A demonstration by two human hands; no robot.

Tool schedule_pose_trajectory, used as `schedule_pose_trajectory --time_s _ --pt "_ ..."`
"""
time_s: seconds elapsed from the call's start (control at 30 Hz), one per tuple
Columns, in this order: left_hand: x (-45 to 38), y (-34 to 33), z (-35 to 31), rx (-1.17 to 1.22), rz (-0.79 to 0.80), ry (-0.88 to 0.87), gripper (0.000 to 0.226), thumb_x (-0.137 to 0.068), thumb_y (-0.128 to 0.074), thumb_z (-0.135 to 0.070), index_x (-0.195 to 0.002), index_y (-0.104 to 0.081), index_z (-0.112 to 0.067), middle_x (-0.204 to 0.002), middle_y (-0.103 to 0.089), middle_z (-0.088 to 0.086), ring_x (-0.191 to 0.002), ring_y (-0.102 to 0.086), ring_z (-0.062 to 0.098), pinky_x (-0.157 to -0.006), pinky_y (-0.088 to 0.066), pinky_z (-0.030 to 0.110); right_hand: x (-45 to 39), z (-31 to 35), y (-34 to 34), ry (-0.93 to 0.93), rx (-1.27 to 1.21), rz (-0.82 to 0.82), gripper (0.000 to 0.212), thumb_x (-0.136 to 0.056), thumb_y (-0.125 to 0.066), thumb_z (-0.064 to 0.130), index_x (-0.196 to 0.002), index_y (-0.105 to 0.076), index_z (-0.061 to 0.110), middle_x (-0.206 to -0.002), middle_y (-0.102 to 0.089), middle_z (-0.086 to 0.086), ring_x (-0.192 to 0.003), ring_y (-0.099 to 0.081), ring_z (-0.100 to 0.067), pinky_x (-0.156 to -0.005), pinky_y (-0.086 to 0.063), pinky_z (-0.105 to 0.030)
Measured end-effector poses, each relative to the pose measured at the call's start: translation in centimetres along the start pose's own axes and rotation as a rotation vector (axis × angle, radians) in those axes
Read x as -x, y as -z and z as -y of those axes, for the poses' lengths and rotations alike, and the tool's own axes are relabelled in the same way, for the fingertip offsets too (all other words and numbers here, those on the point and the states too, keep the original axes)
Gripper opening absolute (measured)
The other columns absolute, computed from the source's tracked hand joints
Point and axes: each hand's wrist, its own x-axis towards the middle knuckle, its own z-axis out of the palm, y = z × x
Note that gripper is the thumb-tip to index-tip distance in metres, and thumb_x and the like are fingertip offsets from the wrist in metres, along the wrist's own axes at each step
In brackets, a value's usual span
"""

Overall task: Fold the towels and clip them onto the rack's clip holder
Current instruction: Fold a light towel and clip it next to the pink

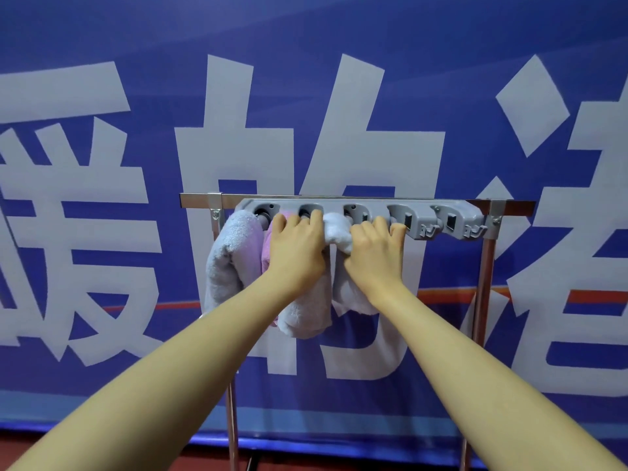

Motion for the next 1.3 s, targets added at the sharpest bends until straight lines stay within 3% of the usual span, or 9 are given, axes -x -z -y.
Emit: schedule_pose_trajectory --time_s 0.17,0.3,0.47,0.6,0.8,0.9,1.03,1.17,1.3 --pt "1.6 -0.9 1.1 0.039 -0.013 -0.081 0.030 -0.075 -0.059 -0.028 -0.098 -0.049 -0.012 -0.100 -0.059 0.001 -0.109 -0.049 0.023 -0.083 -0.014 0.032 0.9 0.2 0.0 -0.020 0.001 0.071 0.021 -0.049 -0.076 0.008 -0.055 -0.057 0.013 -0.053 -0.055 -0.001 -0.061 -0.052 -0.025 -0.065 -0.020 -0.031" --pt "0.8 -0.5 1.5 0.049 0.094 -0.135 0.028 -0.079 -0.053 -0.020 -0.105 -0.048 -0.013 -0.107 -0.057 0.002 -0.115 -0.046 0.022 -0.084 -0.012 0.033 1.9 0.4 -0.2 -0.071 -0.044 0.165 0.026 -0.051 -0.078 0.007 -0.051 -0.053 0.015 -0.049 -0.051 0.002 -0.058 -0.048 -0.022 -0.063 -0.020 -0.030" --pt "-0.9 0.9 2.0 -0.014 0.164 -0.203 0.038 -0.078 -0.056 -0.021 -0.114 -0.050 -0.013 -0.115 -0.060 0.004 -0.120 -0.044 0.021 -0.087 -0.010 0.035 2.8 0.8 0.2 -0.090 -0.107 0.260 0.026 -0.052 -0.078 0.005 -0.051 -0.052 0.013 -0.047 -0.051 -0.001 -0.056 -0.048 -0.025 -0.057 -0.036 -0.033" --pt "0.2 0.6 2.0 0.033 0.172 -0.180 0.047 -0.073 -0.058 -0.043 -0.110 -0.049 -0.014 -0.108 -0.060 0.002 -0.119 -0.043 0.021 -0.087 -0.011 0.035 3.2 1.1 0.1 -0.132 -0.161 0.305 0.018 -0.069 -0.071 0.007 -0.059 -0.056 0.010 -0.055 -0.057 -0.005 -0.061 -0.051 -0.028 -0.063 -0.033 -0.034" --pt "2.8 1.1 3.3 0.021 0.255 -0.350 0.072 -0.065 -0.034 -0.072 -0.111 -0.051 -0.020 -0.106 -0.060 -0.009 -0.129 -0.031 0.022 -0.100 -0.006 0.041 5.4 0.9 0.6 -0.151 -0.287 0.324 0.018 -0.084 -0.049 0.023 -0.072 -0.055 0.011 -0.068 -0.059 -0.003 -0.067 -0.053 -0.023 -0.071 -0.027 -0.032" --pt "3.3 2.0 3.8 -0.016 0.286 -0.419 0.062 -0.068 -0.037 -0.059 -0.114 -0.050 -0.021 -0.114 -0.059 -0.009 -0.133 -0.026 0.024 -0.102 -0.004 0.044 6.7 1.0 1.5 -0.192 -0.418 0.341 0.022 -0.086 -0.043 0.034 -0.081 -0.052 0.015 -0.074 -0.056 0.005 -0.070 -0.054 -0.018 -0.077 -0.028 -0.030" --pt "3.7 3.0 3.9 -0.145 0.327 -0.432 0.057 -0.077 -0.060 -0.020 -0.133 -0.047 -0.024 -0.147 -0.033 -0.006 -0.140 -0.016 0.028 -0.109 -0.008 0.050 7.0 1.8 2.5 -0.250 -0.450 0.394 0.064 -0.082 -0.027 0.064 -0.115 -0.049 0.014 -0.108 -0.063 0.001 -0.100 -0.059 -0.019 -0.087 -0.030 -0.033" --pt "4.4 2.5 4.4 -0.208 0.173 -0.452 0.029 -0.049 -0.081 -0.009 -0.073 -0.071 -0.020 -0.123 -0.061 0.006 -0.118 -0.053 0.036 -0.093 -0.040 0.055 6.8 3.2 2.6 -0.380 -0.394 0.493 0.090 -0.075 -0.045 0.074 -0.139 -0.026 0.013 -0.134 -0.052 -0.004 -0.121 -0.050 -0.020 -0.096 -0.030 -0.039" --pt "4.3 2.6 4.4 -0.158 0.027 -0.472 0.010 -0.056 -0.062 -0.008 -0.055 -0.064 -0.018 -0.108 -0.066 0.008 -0.106 -0.058 0.035 -0.082 -0.045 0.050 6.2 4.6 2.5 -0.504 -0.428 0.505 0.090 -0.074 -0.051 0.067 -0.139 -0.023 0.011 -0.132 -0.053 -0.005 -0.120 -0.051 -0.022 -0.102 -0.027 -0.046"
